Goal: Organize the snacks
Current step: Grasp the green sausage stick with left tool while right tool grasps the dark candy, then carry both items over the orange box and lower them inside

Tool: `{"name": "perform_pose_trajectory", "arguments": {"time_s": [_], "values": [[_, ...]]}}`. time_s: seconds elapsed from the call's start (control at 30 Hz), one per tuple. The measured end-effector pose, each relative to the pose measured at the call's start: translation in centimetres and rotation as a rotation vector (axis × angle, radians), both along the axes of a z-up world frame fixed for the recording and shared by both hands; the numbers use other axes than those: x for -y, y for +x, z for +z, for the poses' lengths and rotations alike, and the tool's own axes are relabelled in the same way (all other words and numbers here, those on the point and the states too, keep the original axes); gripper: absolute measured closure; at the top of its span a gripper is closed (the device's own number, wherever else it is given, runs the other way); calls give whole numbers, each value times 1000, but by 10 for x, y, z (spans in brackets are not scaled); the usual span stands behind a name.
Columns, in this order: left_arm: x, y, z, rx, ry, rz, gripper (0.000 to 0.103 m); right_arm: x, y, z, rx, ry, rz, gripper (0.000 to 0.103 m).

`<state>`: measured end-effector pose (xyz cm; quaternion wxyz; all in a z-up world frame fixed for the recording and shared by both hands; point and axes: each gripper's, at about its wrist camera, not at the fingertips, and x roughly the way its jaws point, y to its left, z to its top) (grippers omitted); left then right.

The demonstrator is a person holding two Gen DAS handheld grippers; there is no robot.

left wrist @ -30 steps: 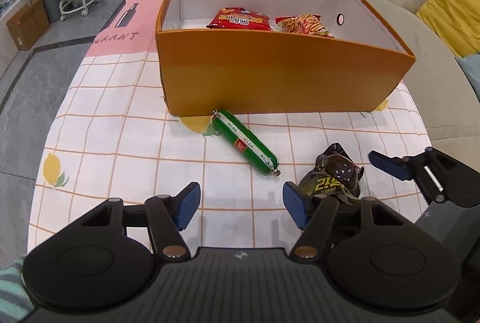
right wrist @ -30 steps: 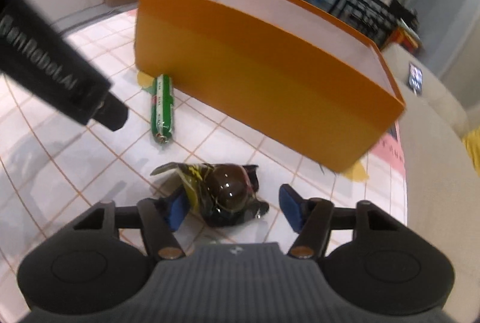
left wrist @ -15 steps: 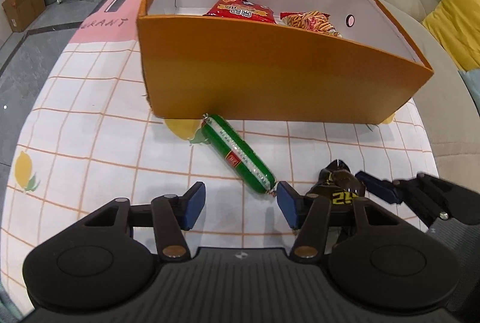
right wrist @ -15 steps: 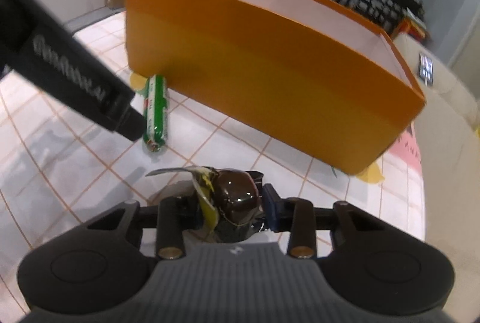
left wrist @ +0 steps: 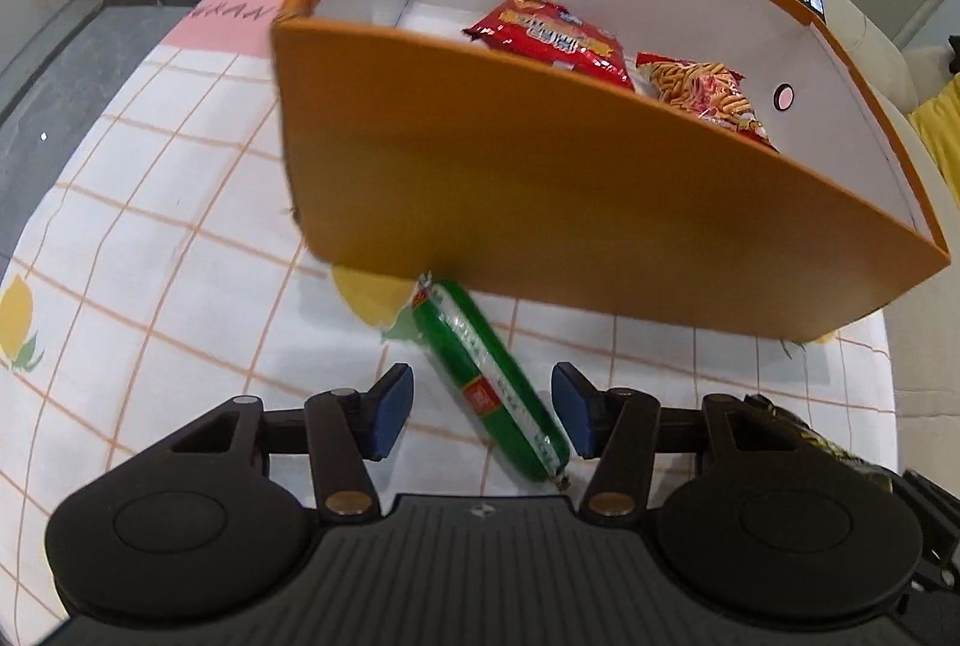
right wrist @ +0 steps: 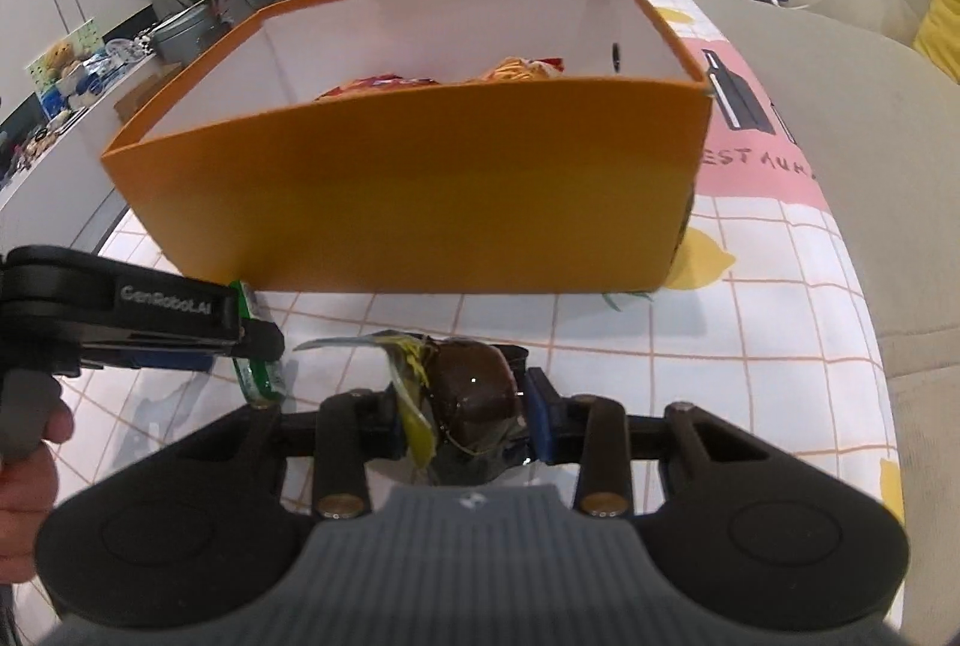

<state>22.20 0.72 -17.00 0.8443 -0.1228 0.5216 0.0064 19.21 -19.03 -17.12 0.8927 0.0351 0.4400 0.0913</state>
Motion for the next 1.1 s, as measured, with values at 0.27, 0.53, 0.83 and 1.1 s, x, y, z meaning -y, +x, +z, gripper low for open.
{"name": "perform_pose_trajectory", "arguments": {"time_s": [0.27, 0.53, 0.83, 1.1], "values": [[11, 7, -3, 33, 101, -24, 57, 0, 1, -2, -9, 2, -1, 68], [20, -9, -4, 53, 121, -132, 67, 3, 4, -1, -28, 19, 0, 68], [29, -36, 10, 52, 99, -183, 71, 3, -14, 8, -22, 19, 15, 69], [33, -64, 49, 118, 79, -210, 77, 7, -43, 37, 40, 28, 38, 69]]}}
